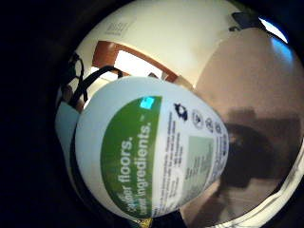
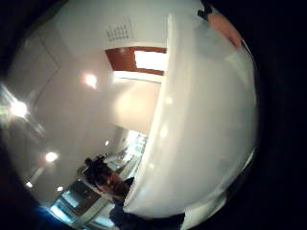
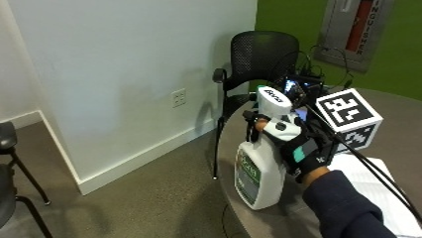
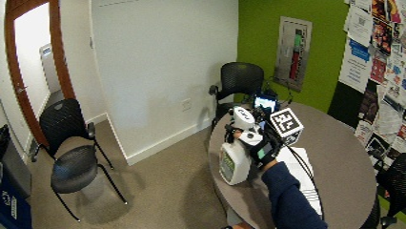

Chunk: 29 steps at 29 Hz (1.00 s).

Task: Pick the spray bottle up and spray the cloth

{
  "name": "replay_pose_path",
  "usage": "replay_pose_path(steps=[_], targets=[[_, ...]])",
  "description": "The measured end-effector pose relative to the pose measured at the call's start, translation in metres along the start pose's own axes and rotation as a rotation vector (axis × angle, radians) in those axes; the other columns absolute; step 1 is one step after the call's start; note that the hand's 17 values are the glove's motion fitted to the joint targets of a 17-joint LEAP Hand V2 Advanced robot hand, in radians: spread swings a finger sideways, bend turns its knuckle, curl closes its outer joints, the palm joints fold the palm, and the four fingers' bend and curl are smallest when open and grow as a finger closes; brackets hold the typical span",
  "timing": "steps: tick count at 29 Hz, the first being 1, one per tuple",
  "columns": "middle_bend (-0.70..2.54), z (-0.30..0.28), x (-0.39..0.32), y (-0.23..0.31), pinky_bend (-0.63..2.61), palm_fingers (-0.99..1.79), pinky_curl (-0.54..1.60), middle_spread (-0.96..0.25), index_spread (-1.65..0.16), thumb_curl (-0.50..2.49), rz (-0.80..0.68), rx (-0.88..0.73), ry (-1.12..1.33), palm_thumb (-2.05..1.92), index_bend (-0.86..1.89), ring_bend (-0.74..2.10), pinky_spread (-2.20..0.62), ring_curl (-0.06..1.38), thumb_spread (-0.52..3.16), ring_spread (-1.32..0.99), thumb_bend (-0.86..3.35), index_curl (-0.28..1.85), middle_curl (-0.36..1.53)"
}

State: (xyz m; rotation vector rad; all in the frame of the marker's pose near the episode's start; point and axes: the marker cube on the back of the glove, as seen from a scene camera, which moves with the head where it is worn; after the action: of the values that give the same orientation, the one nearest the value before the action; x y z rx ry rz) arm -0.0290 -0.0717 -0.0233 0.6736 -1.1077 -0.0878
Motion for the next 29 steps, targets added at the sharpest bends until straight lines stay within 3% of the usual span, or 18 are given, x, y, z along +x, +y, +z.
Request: replay_pose_path(steps=[8, 16, 22, 29], targets=[[0.85, 0.006, -0.010, -0.009, 0.65, 1.21, 0.39, -0.19, -0.36, 0.61, -0.011, 0.142, 0.033, 1.03, 0.01, 0.94, -0.32, 0.46, 0.80, -0.23, -0.02, 0.02, 0.51], [0.75, 0.009, -0.012, -0.016, 0.68, 1.16, 0.39, -0.21, -0.32, 0.63, -0.030, 0.146, -0.029, 1.03, 0.06, 0.92, -0.34, 0.46, 0.73, -0.23, -0.03, 0.03, 0.49], [0.62, 0.015, -0.021, -0.014, 0.61, 1.27, 0.38, -0.21, -0.30, 0.64, -0.064, 0.178, -0.003, 1.01, 0.26, 0.82, -0.34, 0.44, 0.69, -0.24, -0.03, 0.12, 0.47], [0.62, 0.011, -0.028, -0.015, 0.54, 1.31, 0.36, -0.19, -0.28, 0.64, -0.056, 0.219, 0.030, 1.00, 0.26, 0.74, -0.32, 0.42, 0.69, -0.23, -0.03, 0.20, 0.48]])
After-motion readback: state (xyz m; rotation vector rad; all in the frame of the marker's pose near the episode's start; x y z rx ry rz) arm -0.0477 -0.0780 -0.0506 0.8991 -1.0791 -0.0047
